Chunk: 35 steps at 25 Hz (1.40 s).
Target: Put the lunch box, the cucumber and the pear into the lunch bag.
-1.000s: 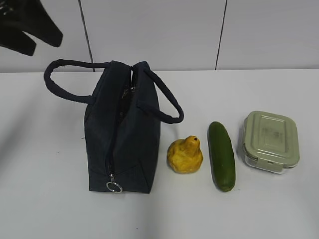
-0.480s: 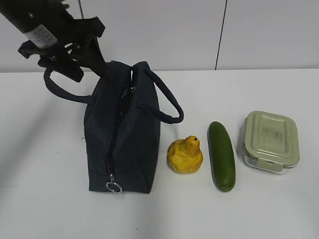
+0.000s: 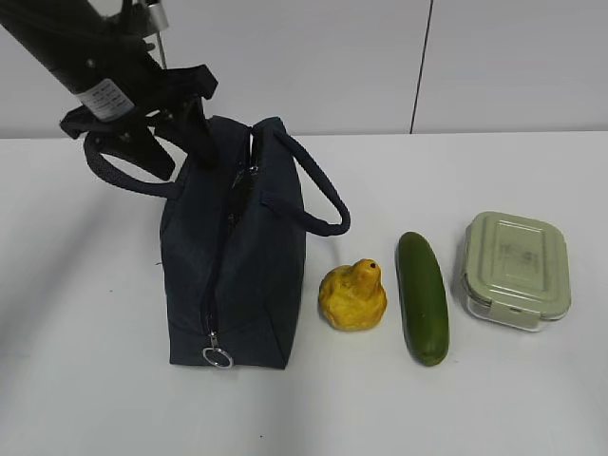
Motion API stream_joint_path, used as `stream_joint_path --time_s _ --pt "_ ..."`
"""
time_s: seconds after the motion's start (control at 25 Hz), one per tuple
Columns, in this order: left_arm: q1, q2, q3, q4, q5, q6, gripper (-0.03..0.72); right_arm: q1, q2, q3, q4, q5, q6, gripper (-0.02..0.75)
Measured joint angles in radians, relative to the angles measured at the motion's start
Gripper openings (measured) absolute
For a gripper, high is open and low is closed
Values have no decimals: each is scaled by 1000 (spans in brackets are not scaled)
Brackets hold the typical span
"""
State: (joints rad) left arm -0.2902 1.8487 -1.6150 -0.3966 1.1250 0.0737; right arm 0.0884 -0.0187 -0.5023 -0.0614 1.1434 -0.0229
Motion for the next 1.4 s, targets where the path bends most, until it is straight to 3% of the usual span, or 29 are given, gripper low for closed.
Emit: stream_joint_path --time_s 0.2,0.28,0.44,0.52,1.4 --pt "0 8 0 -2 2 0 408 0 0 0 0 0 0 583" --pt "0 8 0 -3 4 0 337 0 0 0 0 0 0 583" --pt "0 8 0 -5 6 0 87 0 0 0 0 0 0 583" --pt "0 8 0 -5 6 0 18 0 0 0 0 0 0 583" --pt "0 8 0 -76 29 0 8 0 53 -2 0 -2 13 583"
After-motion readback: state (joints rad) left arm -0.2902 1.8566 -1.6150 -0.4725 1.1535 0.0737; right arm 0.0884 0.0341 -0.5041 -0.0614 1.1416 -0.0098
